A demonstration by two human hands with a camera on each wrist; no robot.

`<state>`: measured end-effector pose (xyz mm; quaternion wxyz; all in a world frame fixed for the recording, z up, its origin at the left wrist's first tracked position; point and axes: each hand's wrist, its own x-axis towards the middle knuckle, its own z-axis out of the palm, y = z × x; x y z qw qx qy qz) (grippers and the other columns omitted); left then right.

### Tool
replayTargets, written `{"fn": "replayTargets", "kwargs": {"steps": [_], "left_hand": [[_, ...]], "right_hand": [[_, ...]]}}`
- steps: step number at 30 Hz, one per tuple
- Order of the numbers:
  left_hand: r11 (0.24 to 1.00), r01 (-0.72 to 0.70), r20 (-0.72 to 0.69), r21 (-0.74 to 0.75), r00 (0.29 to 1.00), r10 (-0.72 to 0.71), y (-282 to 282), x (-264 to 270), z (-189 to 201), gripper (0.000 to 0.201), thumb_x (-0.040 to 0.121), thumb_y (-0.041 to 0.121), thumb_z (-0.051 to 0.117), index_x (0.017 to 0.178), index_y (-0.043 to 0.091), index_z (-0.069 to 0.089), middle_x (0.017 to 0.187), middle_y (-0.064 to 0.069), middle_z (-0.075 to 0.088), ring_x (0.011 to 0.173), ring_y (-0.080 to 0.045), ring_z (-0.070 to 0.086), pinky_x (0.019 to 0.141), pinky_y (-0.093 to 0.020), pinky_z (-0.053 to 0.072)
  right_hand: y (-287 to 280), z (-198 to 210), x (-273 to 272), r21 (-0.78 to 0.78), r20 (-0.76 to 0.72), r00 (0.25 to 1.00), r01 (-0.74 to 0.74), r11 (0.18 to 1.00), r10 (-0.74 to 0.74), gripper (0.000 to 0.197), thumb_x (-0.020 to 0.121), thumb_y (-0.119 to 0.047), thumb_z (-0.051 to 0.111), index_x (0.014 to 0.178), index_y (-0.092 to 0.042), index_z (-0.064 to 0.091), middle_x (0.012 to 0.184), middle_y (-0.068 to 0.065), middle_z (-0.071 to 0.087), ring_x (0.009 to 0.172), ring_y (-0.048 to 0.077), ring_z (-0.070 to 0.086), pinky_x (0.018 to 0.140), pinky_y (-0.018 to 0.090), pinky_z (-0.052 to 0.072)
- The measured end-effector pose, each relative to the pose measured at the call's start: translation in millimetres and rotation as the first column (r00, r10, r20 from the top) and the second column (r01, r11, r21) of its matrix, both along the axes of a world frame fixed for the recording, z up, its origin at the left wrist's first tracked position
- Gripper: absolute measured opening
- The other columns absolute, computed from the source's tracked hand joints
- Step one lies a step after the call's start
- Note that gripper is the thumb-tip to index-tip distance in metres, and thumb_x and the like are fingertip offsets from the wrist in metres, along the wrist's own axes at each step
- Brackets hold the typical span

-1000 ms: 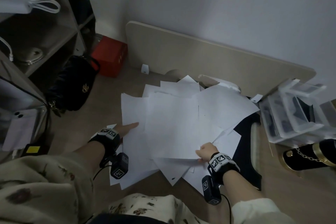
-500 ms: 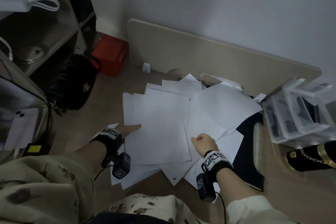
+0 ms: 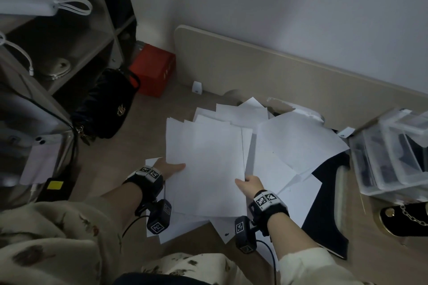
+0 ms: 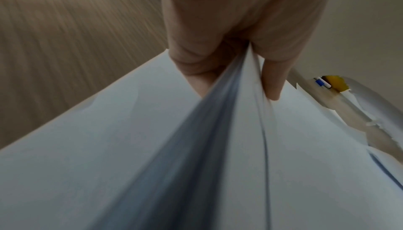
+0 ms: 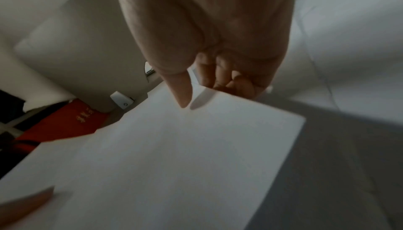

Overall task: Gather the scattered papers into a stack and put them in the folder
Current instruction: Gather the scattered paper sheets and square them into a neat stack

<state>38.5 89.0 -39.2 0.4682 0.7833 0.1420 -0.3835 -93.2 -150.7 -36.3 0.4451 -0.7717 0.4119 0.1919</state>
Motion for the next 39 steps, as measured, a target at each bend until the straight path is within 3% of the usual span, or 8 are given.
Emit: {"fn": "replayTargets", "kwargs": {"steps": [6, 13, 16, 23, 28, 32, 34, 39], "left_hand": [[0.996, -0.053, -0.009, -0.074, 0.999, 0.052, -2, -3, 0, 0.060, 0.074, 0.038, 0.079, 0.122, 0.007, 0.060, 0.118, -0.012, 0.066, 0.106, -0.031, 0.063, 0.096, -0.046, 0.050], [0.997, 0.000, -0.058, -0.077, 0.998, -0.004, 0, -1, -8, 0.073, 0.061, 0.042, 0.086, 0.122, 0.013, 0.060, 0.118, -0.012, 0.066, 0.104, -0.033, 0.063, 0.093, -0.050, 0.051], [0.999, 0.001, -0.043, -0.047, 0.999, -0.003, -1, -2, -7, 0.057, 0.076, 0.028, 0.079, 0.124, 0.008, 0.057, 0.121, -0.015, 0.064, 0.107, -0.035, 0.062, 0.095, -0.051, 0.050], [1.000, 0.008, -0.022, -0.014, 1.000, -0.008, -3, 2, -15, 0.060, 0.082, 0.027, 0.073, 0.132, 0.004, 0.051, 0.131, -0.015, 0.058, 0.117, -0.035, 0.056, 0.102, -0.047, 0.044], [1.000, 0.010, -0.016, 0.000, 1.000, -0.010, -2, 2, -17, 0.061, 0.083, 0.027, 0.072, 0.134, 0.003, 0.049, 0.133, -0.015, 0.056, 0.121, -0.035, 0.053, 0.105, -0.044, 0.042], [0.999, 0.018, -0.028, -0.049, 0.999, -0.019, 5, 11, -27, 0.099, 0.051, 0.050, 0.082, 0.132, 0.002, 0.050, 0.132, -0.014, 0.056, 0.117, -0.036, 0.056, 0.101, -0.049, 0.045], [0.997, 0.021, -0.041, -0.069, 0.999, -0.024, 8, 15, -31, 0.091, 0.060, 0.050, 0.081, 0.132, 0.002, 0.051, 0.133, -0.015, 0.055, 0.119, -0.036, 0.054, 0.102, -0.051, 0.044], [0.995, 0.050, -0.022, -0.082, 0.998, -0.052, 16, 26, -47, 0.105, 0.040, 0.058, 0.081, 0.129, 0.007, 0.056, 0.131, -0.013, 0.058, 0.119, -0.034, 0.055, 0.102, -0.050, 0.044]], "right_hand": [[-2, 3, -8, -0.133, -0.069, 0.998, -0.019, 0.991, 0.010, 0.033, 0.098, -0.031, 0.041, 0.069, -0.015, 0.042, 0.091, 0.008, 0.052, 0.085, 0.026, 0.049, 0.075, 0.027, 0.036], [11, 7, -11, -0.086, -0.004, 0.975, -0.222, 0.971, 0.222, 0.040, 0.100, -0.032, 0.039, 0.063, -0.017, 0.039, 0.064, -0.002, 0.042, 0.059, 0.016, 0.041, 0.058, 0.027, 0.032], [13, 9, -12, -0.164, 0.005, 0.966, -0.252, 0.954, 0.257, 0.031, 0.098, -0.038, 0.041, 0.078, -0.017, 0.053, 0.077, -0.001, 0.053, 0.080, 0.023, 0.055, 0.073, 0.032, 0.043], [-20, 20, -41, -0.425, -0.004, 0.963, 0.242, 0.872, -0.269, 0.042, 0.091, -0.035, 0.054, 0.124, -0.010, 0.047, 0.130, 0.010, 0.048, 0.116, 0.029, 0.049, 0.094, 0.043, 0.041], [-34, 12, -64, -0.346, 0.041, 0.908, 0.403, 0.847, -0.416, 0.037, 0.088, -0.025, 0.057, 0.118, -0.004, 0.053, 0.124, 0.017, 0.052, 0.117, 0.035, 0.047, 0.087, 0.035, 0.039], [-31, 8, -63, -0.185, 0.139, 0.918, 0.394, 0.901, -0.373, 0.015, 0.088, -0.021, 0.054, 0.080, -0.008, 0.053, 0.077, 0.007, 0.055, 0.086, 0.030, 0.054, 0.070, 0.030, 0.041], [-26, 14, -61, -0.121, 0.157, 0.915, 0.390, 0.913, -0.371, 0.022, 0.089, -0.018, 0.054, 0.070, -0.008, 0.047, 0.066, 0.004, 0.048, 0.076, 0.027, 0.050, 0.059, 0.029, 0.036], [-16, 19, -58, -0.024, 0.014, 0.972, 0.234, 0.972, -0.233, 0.015, 0.086, -0.017, 0.057, 0.095, -0.005, 0.060, 0.100, 0.014, 0.064, 0.097, 0.031, 0.060, 0.082, 0.030, 0.045]]}}
